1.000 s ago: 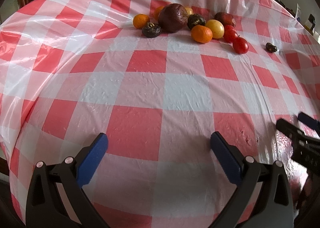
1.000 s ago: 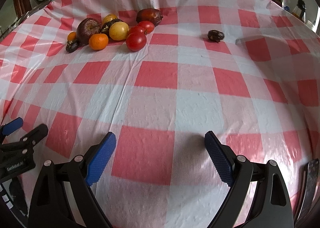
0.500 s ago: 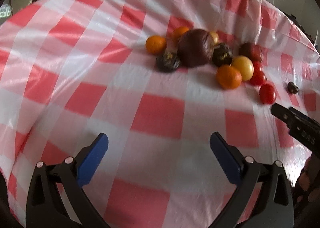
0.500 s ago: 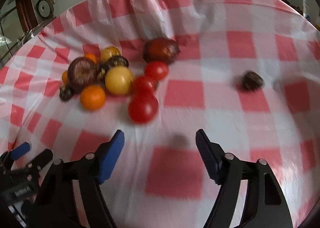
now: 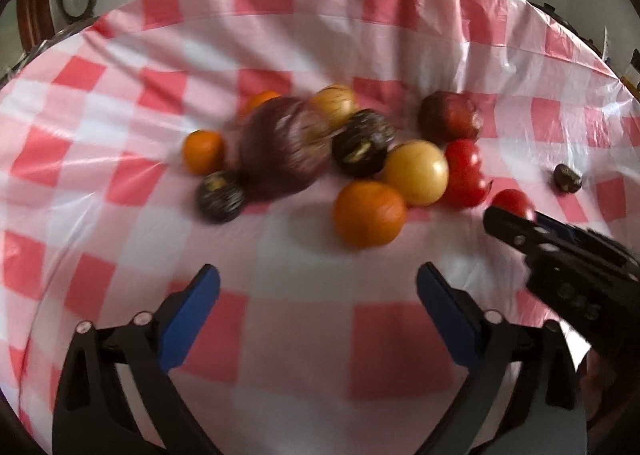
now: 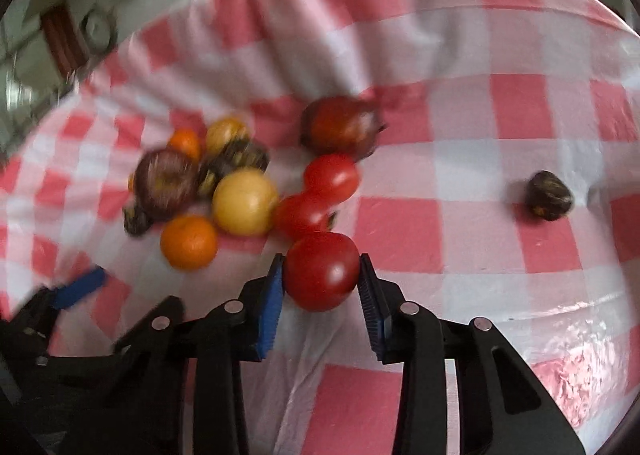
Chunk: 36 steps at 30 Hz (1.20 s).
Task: Organize fruits
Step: 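Grasp the orange with the left tool while the right tool grasps a red tomato, then carry the orange and tomato to the white box with both tools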
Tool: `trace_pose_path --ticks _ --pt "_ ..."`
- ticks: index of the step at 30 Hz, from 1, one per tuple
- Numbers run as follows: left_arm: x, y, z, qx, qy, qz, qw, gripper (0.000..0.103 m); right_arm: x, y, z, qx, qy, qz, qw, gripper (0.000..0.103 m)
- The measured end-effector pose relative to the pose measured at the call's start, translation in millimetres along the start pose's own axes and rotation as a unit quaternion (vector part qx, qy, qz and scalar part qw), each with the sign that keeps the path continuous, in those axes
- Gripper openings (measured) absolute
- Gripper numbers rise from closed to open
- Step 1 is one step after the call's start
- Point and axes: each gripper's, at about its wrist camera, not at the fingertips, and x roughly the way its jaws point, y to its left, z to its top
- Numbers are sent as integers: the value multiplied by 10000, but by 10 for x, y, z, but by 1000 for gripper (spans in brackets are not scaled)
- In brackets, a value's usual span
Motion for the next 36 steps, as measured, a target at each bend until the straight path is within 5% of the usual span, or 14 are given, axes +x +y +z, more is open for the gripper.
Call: trace_pose_path --ticks 6,11,19,36 --pt "261 -232 209 116 69 -71 9999 73 -124 -296 51 761 -531 -121 9956 36" --pt "387 -301 282 172 185 -135 9996 44 -134 -324 86 779 -600 -95 9951 36" --pt "327 -3 196 -396 21 -581 9975 42 -117 -312 91 814 -587 -56 9949 36" --pt "-34 480 -75 -1377 -413 -592 9878 42 -265 -409 32 994 -912 67 9908 36"
